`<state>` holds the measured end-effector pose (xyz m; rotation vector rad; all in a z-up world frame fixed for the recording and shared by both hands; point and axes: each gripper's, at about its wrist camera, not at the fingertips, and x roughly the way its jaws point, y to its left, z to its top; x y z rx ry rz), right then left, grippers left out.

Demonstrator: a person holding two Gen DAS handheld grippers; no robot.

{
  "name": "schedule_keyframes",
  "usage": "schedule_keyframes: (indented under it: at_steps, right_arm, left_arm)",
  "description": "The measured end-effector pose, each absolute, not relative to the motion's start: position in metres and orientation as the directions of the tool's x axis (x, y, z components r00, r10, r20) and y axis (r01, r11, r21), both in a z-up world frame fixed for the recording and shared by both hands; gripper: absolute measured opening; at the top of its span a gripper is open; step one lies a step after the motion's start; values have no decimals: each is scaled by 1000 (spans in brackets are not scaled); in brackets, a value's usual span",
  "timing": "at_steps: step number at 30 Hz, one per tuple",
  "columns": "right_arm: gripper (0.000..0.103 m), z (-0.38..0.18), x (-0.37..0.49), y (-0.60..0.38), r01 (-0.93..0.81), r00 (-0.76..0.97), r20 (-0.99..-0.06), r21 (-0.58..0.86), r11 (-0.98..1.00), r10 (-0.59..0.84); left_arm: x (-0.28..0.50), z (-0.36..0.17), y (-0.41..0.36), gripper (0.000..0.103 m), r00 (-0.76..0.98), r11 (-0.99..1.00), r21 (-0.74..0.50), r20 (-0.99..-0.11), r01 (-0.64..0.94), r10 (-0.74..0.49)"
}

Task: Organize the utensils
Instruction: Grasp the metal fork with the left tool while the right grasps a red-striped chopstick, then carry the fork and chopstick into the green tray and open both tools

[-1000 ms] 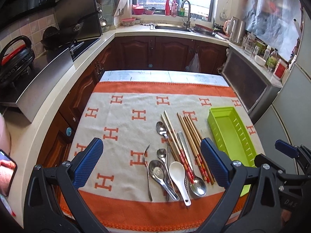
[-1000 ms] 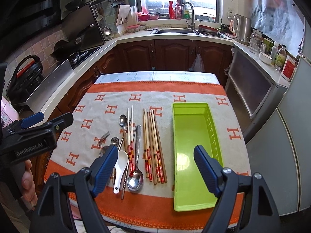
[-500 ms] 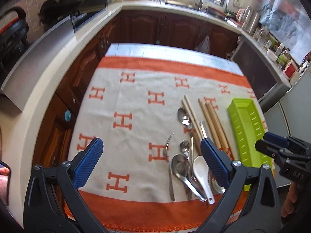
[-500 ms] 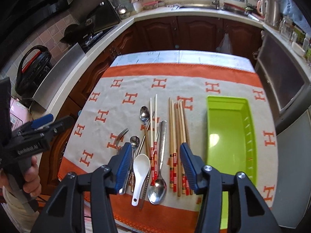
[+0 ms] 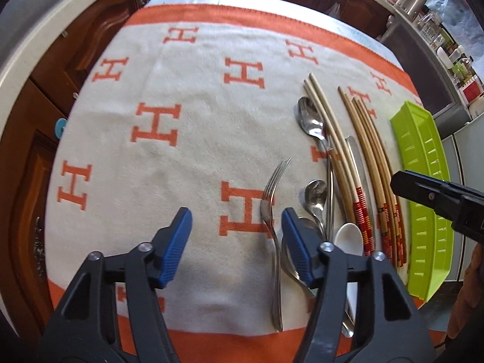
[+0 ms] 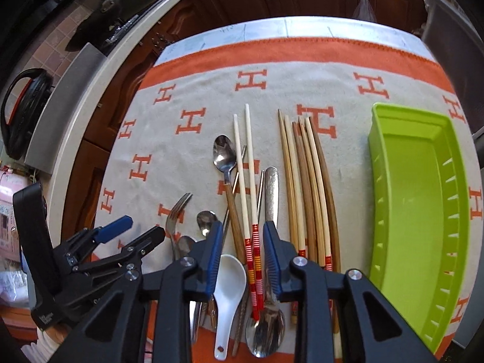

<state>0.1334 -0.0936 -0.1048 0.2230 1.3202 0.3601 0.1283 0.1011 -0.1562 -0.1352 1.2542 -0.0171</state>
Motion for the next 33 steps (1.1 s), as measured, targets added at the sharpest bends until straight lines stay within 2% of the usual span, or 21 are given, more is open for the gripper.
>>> schedule_keyframes:
  at_steps: [3, 13, 14, 15, 16, 20, 24, 33]
  right_arm:
    - [27, -115, 137, -92, -122, 184, -907, 362, 924, 379]
    - [25, -134, 150, -96, -83, 140, -902, 400, 913, 408]
    - [20, -136, 151, -95, -81, 133, -901, 405, 911, 413]
    - [18, -137, 153, -95, -80, 126, -901, 407, 910, 414]
    - [18, -139, 154, -94, -80, 122, -902, 407, 910, 415]
    - [12, -144, 159, -89, -83, 112, -906, 400, 913, 408]
    - [10, -148, 162, -85, -92, 105, -918, 373, 923, 381]
    - [9, -153, 162, -75, -121, 121, -940, 306, 944, 320]
  left_arm:
    - [134, -166, 99, 45, 294, 990, -118, -952, -79, -90]
    - [144, -175, 89, 36, 279, 991, -91, -958, -96, -61]
    - [144, -174, 88, 30, 281, 992, -84, -958, -94, -54]
    - [145, -175, 89, 19, 283, 992, -82, -958, -92, -53]
    - [146, -175, 87, 13, 284, 993, -85, -957, -86, -58]
    - [144, -168, 85, 4, 307, 994, -85, -950, -74, -58]
    - [140, -163, 91, 1, 309, 993, -90, -949, -74, -63]
    - [136, -162, 104, 1, 299, 989, -109, -951, -96, -76]
